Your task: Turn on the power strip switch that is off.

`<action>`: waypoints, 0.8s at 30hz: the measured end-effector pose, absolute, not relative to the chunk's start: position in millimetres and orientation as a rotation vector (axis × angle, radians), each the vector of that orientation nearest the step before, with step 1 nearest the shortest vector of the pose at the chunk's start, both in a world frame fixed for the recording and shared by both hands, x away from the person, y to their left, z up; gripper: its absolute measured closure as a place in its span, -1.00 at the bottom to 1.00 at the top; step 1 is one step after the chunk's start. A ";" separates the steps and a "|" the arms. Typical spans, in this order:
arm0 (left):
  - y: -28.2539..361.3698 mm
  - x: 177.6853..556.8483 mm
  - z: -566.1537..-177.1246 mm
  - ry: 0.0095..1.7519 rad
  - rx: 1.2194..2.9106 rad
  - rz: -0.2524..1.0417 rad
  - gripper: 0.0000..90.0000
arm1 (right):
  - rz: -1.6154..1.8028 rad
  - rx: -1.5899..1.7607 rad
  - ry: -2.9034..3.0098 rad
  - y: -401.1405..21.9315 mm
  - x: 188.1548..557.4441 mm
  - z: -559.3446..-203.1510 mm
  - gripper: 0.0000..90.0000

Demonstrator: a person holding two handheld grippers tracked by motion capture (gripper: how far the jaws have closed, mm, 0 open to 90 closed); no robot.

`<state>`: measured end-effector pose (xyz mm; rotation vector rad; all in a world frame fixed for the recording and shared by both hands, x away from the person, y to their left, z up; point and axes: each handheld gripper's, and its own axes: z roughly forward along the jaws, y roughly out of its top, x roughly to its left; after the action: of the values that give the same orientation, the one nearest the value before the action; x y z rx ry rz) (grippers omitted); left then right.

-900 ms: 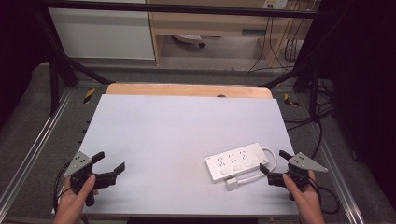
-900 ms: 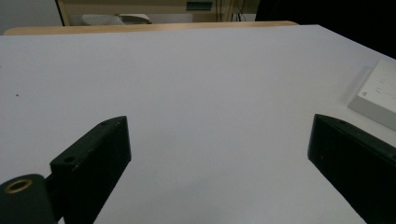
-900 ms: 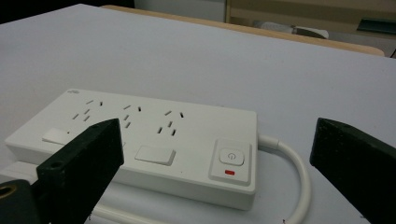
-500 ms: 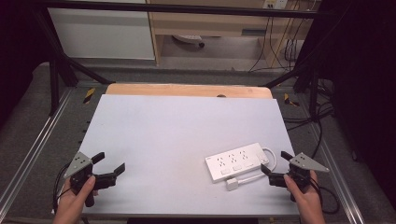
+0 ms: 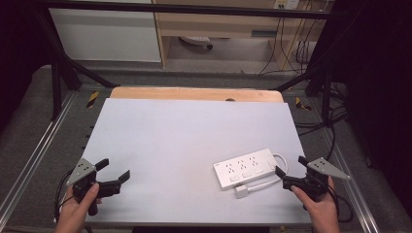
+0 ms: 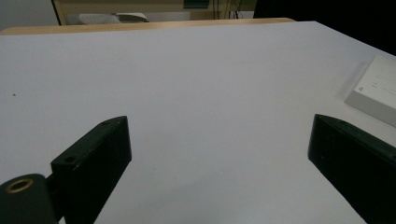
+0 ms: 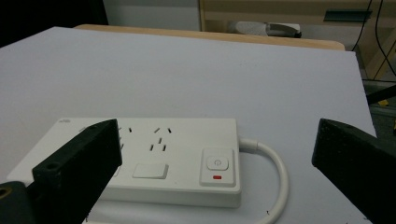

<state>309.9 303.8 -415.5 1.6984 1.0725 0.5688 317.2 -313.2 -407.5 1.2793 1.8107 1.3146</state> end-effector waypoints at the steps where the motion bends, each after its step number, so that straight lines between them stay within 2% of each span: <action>1: 303.9 309.7 -415.4 1.070 1.699 0.568 -0.86 | 1.317 1.274 1.802 -313.5 316.2 -405.8 -0.95; 24: 302.9 309.8 -416.6 1.067 1.704 0.559 -0.86 | 1.360 1.199 1.758 -310.2 305.3 -374.7 -0.95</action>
<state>309.8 302.9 -416.6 1.7038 1.0668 0.5588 305.3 -310.2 -374.7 1.1990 1.7582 1.3598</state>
